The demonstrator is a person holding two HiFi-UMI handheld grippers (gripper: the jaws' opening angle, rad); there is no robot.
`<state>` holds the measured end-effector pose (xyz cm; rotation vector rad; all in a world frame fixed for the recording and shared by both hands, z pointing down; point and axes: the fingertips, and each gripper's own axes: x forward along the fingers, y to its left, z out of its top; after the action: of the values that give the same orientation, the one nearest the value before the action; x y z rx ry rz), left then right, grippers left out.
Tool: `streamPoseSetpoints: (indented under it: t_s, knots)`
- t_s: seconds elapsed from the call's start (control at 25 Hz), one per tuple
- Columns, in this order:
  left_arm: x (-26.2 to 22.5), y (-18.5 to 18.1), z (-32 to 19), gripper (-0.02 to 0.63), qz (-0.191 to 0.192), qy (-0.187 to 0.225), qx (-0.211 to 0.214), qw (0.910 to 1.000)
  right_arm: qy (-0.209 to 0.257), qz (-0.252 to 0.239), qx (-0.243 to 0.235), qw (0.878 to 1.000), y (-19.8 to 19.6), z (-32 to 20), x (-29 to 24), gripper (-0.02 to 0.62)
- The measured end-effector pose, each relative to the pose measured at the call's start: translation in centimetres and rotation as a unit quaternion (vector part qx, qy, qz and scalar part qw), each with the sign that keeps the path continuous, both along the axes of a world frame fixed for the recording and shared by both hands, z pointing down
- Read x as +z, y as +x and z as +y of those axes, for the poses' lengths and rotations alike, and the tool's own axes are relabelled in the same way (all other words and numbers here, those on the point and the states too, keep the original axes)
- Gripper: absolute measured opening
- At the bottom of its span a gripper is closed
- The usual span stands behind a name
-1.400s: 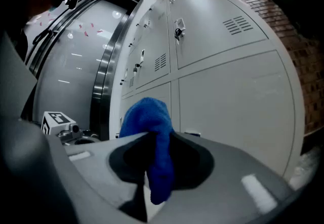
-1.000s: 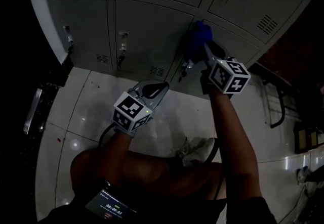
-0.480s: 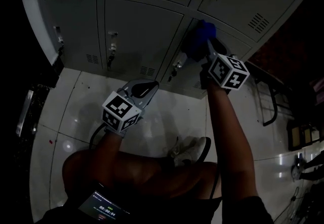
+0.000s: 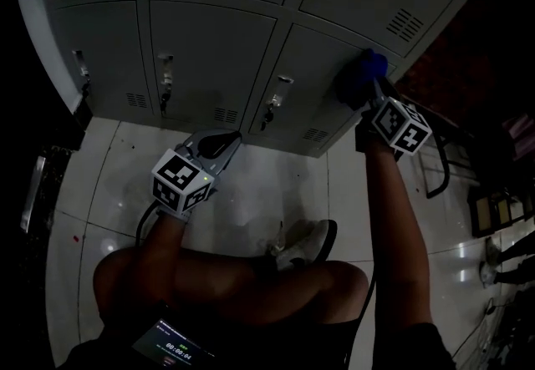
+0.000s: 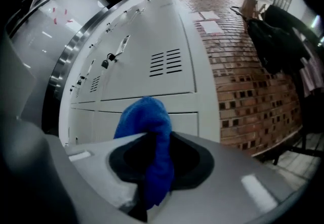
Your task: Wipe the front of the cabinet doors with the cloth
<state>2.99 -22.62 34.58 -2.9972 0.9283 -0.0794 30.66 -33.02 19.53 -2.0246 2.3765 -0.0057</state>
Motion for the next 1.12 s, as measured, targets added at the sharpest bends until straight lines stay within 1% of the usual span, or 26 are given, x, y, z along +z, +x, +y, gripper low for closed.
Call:
streamPoseSetpoints:
  t_s: [0.08, 0.12, 0.2, 0.32, 0.44, 0.52, 0.68, 0.8, 0.88, 1.0, 1.12]
  knots:
    - [0.0, 0.0, 0.0, 0.0, -0.003, 0.002, 0.001, 1.0, 0.0, -0.021, 0.019, 1.0, 2.3, 0.3, 0.1, 0.075]
    - [0.1, 0.1, 0.0, 0.001, -0.004, 0.002, 0.001, 1.0, -0.001, -0.022, 0.028, 0.999, 3.3, 0.5, 0.2, 0.075]
    - [0.3, 0.1, 0.0, 0.0, -0.007, 0.0, 0.001, 1.0, -0.003, -0.01, 0.042, 0.999, 4.7, 0.9, 0.3, 0.075]
    - [0.4, 0.0, -0.2, 0.0, -0.008, -0.001, -0.003, 1.0, -0.002, 0.018, 0.051, 0.999, 5.8, 1.1, 0.2, 0.075]
    - [0.4, -0.1, -0.6, 0.0, -0.008, -0.002, -0.005, 1.0, 0.002, 0.03, 0.054, 0.998, 5.5, 1.7, 0.5, 0.075]
    - [0.2, -0.2, -0.7, 0.001, -0.004, -0.002, -0.007, 1.0, 0.002, 0.023, 0.043, 0.999, 3.5, 2.0, 1.1, 0.075]
    - [0.1, -0.5, -0.7, 0.001, 0.001, -0.001, -0.01, 1.0, 0.009, -0.004, -0.016, 1.0, -3.5, 1.7, 2.3, 0.075]
    - [-0.2, -0.9, -0.8, 0.0, 0.006, 0.0, -0.016, 0.9999, -0.003, -0.012, -0.064, 0.998, -9.2, 0.7, 4.2, 0.075]
    - [-1.1, -1.5, -1.3, 0.0, 0.017, 0.006, -0.024, 0.9996, -0.014, -0.011, -0.084, 0.996, -12.1, -0.3, 5.4, 0.075]
    - [-1.3, -2.0, -1.6, 0.0, 0.027, 0.004, -0.031, 0.9991, -0.021, -0.016, -0.095, 0.995, -14.4, -1.5, 6.3, 0.075]
    - [-1.5, -2.2, -1.9, 0.0, 0.036, -0.001, -0.035, 0.9987, -0.013, -0.021, -0.101, 0.995, -15.5, -2.3, 5.9, 0.075]
